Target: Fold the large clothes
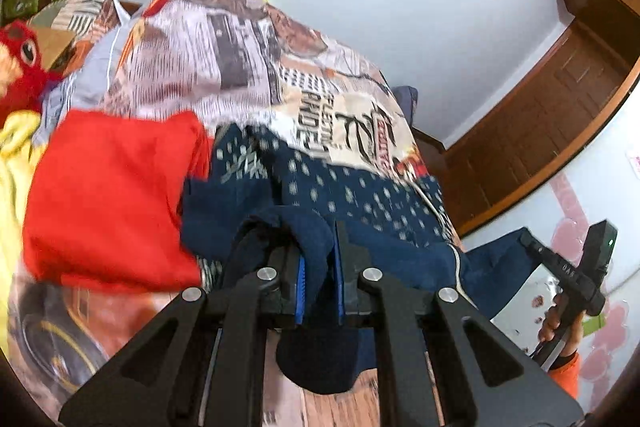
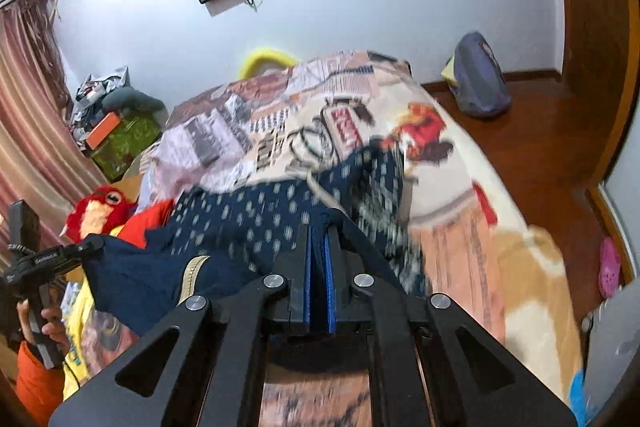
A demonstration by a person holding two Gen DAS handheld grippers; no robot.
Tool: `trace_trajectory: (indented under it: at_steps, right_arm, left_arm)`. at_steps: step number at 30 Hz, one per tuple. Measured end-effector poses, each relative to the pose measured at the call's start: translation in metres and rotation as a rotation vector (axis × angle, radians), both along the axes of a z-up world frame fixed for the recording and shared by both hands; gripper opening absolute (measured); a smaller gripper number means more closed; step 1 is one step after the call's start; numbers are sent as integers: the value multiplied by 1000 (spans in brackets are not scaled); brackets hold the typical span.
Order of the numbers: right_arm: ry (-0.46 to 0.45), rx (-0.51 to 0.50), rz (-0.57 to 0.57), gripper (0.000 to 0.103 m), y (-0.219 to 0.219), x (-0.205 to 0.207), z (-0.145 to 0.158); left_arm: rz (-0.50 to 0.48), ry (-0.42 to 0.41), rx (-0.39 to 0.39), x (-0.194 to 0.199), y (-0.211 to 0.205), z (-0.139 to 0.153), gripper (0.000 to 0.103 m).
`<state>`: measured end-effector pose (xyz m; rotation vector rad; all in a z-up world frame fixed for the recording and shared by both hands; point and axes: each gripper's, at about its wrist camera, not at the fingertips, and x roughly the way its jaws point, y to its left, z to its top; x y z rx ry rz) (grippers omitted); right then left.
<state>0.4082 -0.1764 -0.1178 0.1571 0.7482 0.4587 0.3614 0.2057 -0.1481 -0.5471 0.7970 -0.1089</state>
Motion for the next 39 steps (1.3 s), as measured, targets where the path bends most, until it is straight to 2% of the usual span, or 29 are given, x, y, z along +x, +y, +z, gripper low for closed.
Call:
trace_trajectory:
  at_steps: [4,7,9,14,18,22,25,27,29,30,31,32,33,36,39]
  right_arm:
    - [-33,-32,-3,5,19,44,10]
    - [-23,-42,-15,5,30,77,3]
    - [4,-42,-26,5,34,95,-10]
    - [132,-78,-67,5,39,136,-64]
    - [222,-71,-42,6,34,147,-95]
    - [243,-105,-27,15,27,143,-88]
    - [248,-161,-69,37,23,138,-76]
    - [198,-156,-52,38,19,121,-58]
    - [166,-152,-28,38,18,107,-47]
    - [153,-150,-13,38,19,99,-41]
    - [140,-150,7,39,20,90,-36]
    - [130,-153,25,40,24,84,-33]
    - [118,-158,43,40,26,78,-30]
    - [95,-163,103,45,37,59,-27]
    - [92,-186,147,45,51,46,-35]
  left_arm:
    - [25,-1,41,33,9,-1,10]
    - [62,31,61,64,20,-16,10]
    - [81,71,71,83,26,-33,10]
    - [73,206,67,114,34,-93,12]
    - [38,230,68,117,35,-114,16]
    - [4,252,98,113,33,-105,17]
    - [1,251,127,106,30,-87,19]
    - [3,232,160,98,26,-72,23]
    - [10,203,212,90,20,-58,35]
    - [28,177,270,83,15,-49,50]
    - [46,153,317,77,11,-41,59]
    - [55,113,364,67,6,-30,61]
    - [52,90,379,62,3,-24,64]
    - [0,62,350,50,-10,-16,68]
    - [-98,82,356,45,-37,-23,67]
